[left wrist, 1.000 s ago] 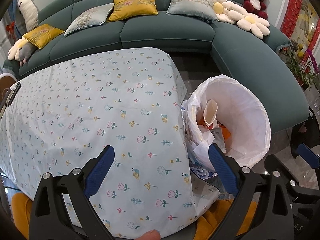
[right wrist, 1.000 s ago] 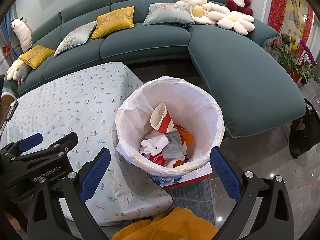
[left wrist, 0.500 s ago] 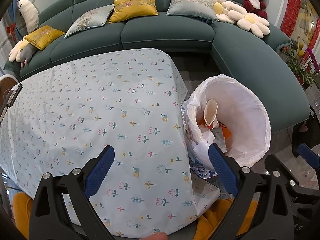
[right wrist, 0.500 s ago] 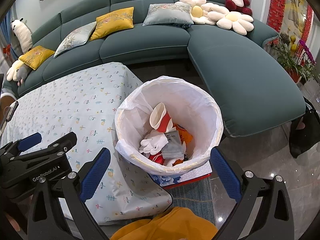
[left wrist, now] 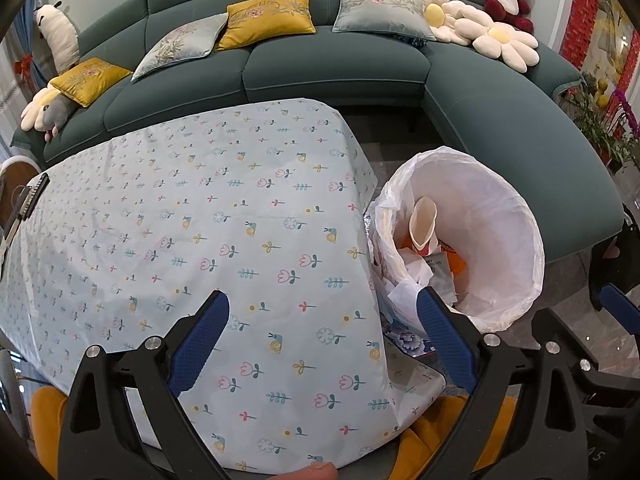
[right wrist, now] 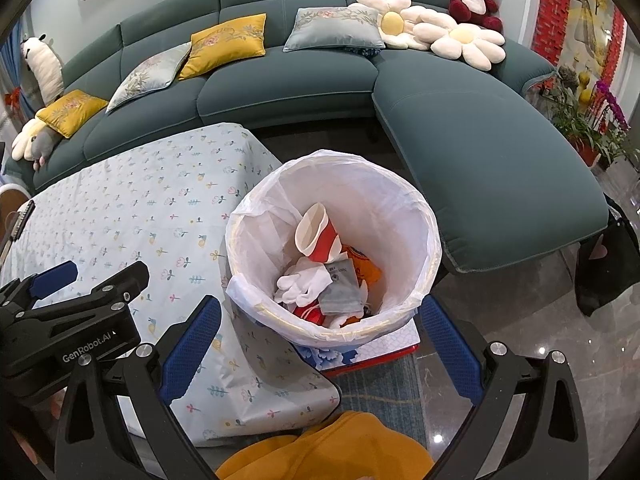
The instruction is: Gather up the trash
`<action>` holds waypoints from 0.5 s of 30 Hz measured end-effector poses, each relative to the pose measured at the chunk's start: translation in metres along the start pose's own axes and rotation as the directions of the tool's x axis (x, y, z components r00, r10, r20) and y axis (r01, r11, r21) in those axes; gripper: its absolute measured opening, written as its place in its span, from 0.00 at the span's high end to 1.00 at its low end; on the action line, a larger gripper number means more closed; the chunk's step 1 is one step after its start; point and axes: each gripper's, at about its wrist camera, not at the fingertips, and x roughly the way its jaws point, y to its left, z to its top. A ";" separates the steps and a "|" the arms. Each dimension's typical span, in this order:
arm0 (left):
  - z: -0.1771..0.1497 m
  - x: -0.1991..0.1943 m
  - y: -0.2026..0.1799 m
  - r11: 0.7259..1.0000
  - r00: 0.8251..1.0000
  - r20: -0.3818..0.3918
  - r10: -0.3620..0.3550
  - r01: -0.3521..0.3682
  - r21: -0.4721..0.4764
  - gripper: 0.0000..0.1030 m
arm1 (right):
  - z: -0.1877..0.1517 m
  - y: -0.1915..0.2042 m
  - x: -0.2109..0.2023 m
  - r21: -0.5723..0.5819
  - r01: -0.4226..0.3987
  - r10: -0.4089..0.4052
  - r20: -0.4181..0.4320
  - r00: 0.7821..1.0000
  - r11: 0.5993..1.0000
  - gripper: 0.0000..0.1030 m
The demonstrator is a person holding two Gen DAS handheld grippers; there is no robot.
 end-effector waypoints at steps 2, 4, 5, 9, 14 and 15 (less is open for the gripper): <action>0.000 0.000 0.000 1.000 1.000 -0.002 0.003 -0.003 0.000 0.12 | 0.000 0.000 0.001 0.002 0.001 -0.001 -0.001 1.000 1.000 0.07; -0.001 0.001 0.000 1.000 1.000 -0.005 0.004 -0.004 0.000 0.12 | -0.001 -0.001 0.000 0.004 0.001 -0.001 0.000 1.000 1.000 0.07; -0.001 0.001 0.000 1.000 1.000 -0.006 0.005 -0.005 0.001 0.12 | 0.000 -0.001 0.000 0.005 0.002 -0.002 0.000 1.000 1.000 0.07; -0.001 0.001 0.000 1.000 1.000 -0.008 0.003 -0.003 0.002 0.12 | -0.001 -0.002 0.000 0.007 0.001 -0.001 0.000 1.000 1.000 0.07; -0.002 0.002 0.000 1.000 1.000 -0.011 0.005 -0.005 0.005 0.12 | -0.001 -0.002 0.001 0.006 0.002 -0.002 -0.003 1.000 1.000 0.07; -0.002 0.002 0.000 1.000 1.000 -0.012 0.005 -0.005 0.005 0.12 | -0.002 -0.002 0.001 0.005 0.003 -0.003 -0.003 1.000 1.000 0.07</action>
